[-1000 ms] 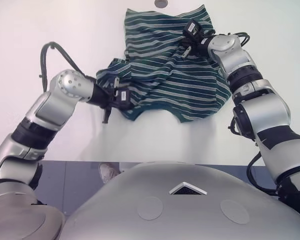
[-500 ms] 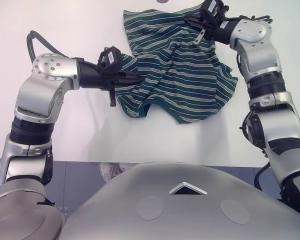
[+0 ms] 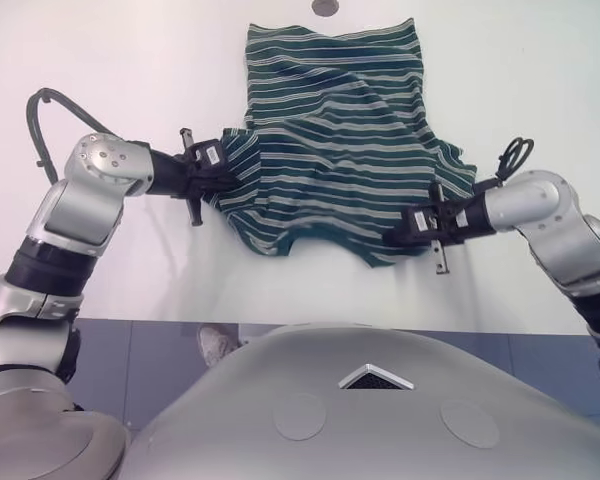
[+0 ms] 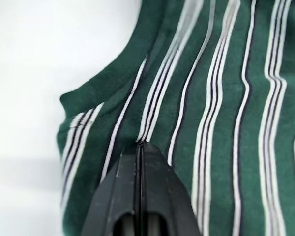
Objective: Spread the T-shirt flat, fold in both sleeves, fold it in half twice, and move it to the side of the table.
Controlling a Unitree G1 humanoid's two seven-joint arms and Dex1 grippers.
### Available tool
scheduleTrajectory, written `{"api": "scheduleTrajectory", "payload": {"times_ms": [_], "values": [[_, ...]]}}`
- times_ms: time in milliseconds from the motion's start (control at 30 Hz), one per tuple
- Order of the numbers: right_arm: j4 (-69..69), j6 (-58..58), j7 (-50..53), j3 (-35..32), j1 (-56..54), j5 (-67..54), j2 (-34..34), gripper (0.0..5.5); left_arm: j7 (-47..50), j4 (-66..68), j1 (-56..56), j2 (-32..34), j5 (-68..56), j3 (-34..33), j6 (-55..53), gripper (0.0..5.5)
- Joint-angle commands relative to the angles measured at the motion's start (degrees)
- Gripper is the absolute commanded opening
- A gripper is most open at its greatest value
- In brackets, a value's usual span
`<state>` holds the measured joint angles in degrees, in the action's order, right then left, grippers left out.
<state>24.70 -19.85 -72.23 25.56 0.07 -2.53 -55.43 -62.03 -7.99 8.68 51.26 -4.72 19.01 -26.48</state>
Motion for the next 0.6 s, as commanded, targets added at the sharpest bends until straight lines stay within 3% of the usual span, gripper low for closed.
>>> {"api": "scheduleTrajectory", "payload": {"times_ms": [33, 133, 200, 367, 467, 600], "values": [[1.57, -0.91, -1.14, -0.63, 6.04, 0.05, -5.55, 0.0, -0.11, -0.65, -4.56, 2.62, 0.8, -0.16, -3.15, 0.02], [1.36, -0.91, -0.1, -1.68, 5.93, -0.37, -5.68, 0.0, 0.71, -0.8, -5.43, 2.71, 0.85, -1.4, -3.75, 0.02], [2.11, -2.67, 1.16, -4.57, 4.94, -4.26, -3.21, 0.0, 0.38, -2.38, -5.44, 0.26, -4.99, -6.44, -6.05, 0.02], [-2.84, -14.9, 12.81, -18.68, -8.71, -20.61, 12.35, 0.0, 0.47, -5.72, -3.5, -3.42, -23.41, -22.05, -17.39, 0.98], [-10.07, -15.12, 21.62, -19.17, -13.42, -17.15, 17.88, 0.0, 2.61, -2.89, -5.66, -1.69, -23.69, -25.66, -19.38, 1.47], [-23.99, -11.49, 31.71, -16.97, -20.0, -10.55, 25.89, 0.0, 2.72, -0.8, -10.48, -0.55, -23.04, -25.71, -19.76, 1.54]]}}
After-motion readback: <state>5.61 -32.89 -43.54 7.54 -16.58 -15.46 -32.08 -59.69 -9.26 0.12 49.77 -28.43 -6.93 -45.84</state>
